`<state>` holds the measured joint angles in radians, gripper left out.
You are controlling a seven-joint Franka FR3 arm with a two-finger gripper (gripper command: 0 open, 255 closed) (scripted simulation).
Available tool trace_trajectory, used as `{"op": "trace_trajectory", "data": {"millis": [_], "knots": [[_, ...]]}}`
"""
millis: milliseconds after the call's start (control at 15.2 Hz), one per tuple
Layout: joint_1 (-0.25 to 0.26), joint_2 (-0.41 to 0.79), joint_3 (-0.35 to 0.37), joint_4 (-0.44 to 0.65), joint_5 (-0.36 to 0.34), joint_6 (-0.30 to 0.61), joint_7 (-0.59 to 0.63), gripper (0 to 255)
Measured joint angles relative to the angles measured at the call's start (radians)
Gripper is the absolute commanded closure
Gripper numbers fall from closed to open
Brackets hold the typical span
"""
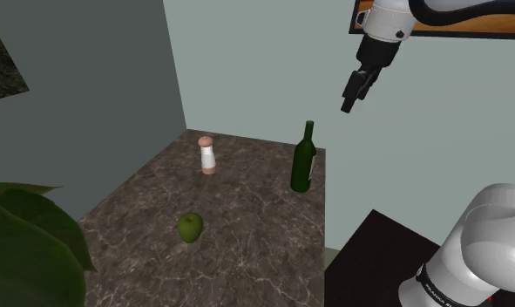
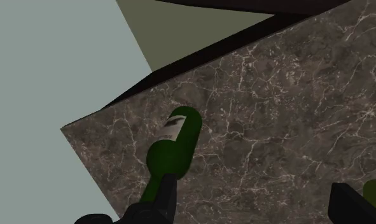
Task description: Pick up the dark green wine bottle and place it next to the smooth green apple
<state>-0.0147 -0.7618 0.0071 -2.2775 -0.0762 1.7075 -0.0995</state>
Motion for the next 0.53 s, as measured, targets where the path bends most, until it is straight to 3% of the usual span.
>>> {"op": "trace_trajectory", "data": {"millis": [132,528], "knots": [[-0.001,0.011,-0.009,-0.002,-0.001,0.010,-0.010,0],[-0.001,0.199,-0.098,0.045,0.000,0.113,-0.116,0]]}}
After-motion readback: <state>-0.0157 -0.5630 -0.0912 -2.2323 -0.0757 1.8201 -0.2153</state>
